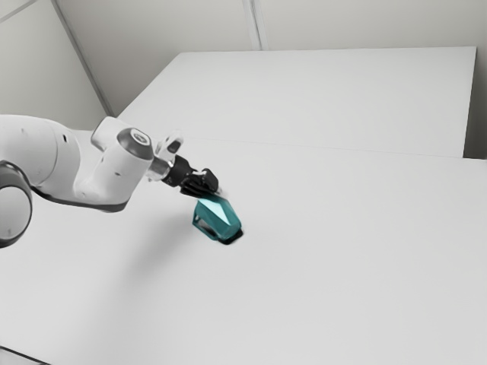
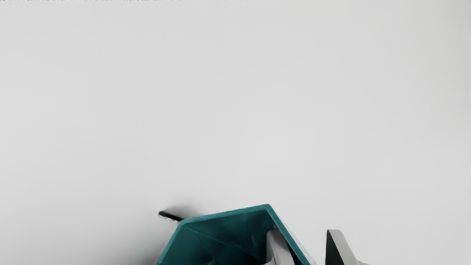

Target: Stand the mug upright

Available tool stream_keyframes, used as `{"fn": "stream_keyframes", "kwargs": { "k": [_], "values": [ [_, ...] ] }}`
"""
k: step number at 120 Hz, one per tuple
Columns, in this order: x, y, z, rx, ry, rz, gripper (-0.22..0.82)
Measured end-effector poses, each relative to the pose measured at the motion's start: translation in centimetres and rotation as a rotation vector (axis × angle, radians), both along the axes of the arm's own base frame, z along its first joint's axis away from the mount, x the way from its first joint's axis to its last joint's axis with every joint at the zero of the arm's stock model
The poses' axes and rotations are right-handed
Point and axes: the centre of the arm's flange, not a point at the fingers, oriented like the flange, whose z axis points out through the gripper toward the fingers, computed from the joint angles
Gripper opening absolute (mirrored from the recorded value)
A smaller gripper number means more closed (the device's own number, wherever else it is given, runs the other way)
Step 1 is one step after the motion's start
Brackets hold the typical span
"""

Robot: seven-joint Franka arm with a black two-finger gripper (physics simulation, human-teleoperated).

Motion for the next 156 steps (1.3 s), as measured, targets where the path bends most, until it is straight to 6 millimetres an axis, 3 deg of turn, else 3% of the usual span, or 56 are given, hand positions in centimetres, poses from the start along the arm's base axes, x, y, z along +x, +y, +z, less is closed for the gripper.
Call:
{"fn": "stream_keyframes", "kwargs": {
  "k": [20, 29, 61, 81, 87, 99, 112, 156],
  "values": [
    [0.0, -1.8, 0.0, -0.002, 0.0, -0.021, -0.19],
    [0.0, -2.4, 0.6, -0.002, -0.009, -0.028, -0.18],
    [1.5, -5.5, 7.1, 0.17, -0.085, -0.161, -0.17],
    [4.6, -3.6, 10.2, 0.433, -0.057, -0.25, -0.18],
    [5.1, -2.5, 9.6, 0.51, -0.002, -0.266, -0.18],
    [5.2, -0.2, 6.3, 0.62, 0.13, -0.263, -0.18],
    [5.0, 1.0, 3.8, 0.697, 0.227, -0.239, -0.18],
    [4.9, 1.8, 3.6, 0.772, 0.316, -0.076, -0.18]
  ]
}}
